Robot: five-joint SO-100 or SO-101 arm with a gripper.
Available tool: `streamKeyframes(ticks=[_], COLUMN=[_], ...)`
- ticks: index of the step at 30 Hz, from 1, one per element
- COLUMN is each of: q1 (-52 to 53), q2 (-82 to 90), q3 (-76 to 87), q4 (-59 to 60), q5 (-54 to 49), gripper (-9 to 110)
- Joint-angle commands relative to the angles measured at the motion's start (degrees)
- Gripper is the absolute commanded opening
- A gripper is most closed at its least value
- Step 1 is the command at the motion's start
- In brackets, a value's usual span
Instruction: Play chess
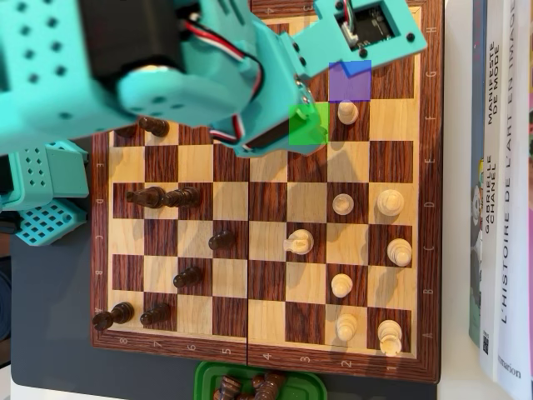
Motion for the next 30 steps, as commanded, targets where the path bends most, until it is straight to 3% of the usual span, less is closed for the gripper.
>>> streamKeyframes(ticks=[1, 10, 23, 30], q1=[-0.09, 0.97, 14.33, 18.02], q2=[5.71, 21.18, 57.30, 77.43], q3=[-2.55, 2.37, 26.10, 47.29], q4=[0.00, -0.53, -0.62, -13.36], q5=[0.53, 0.53, 0.53, 0.62], gripper=[17, 17, 17, 17])
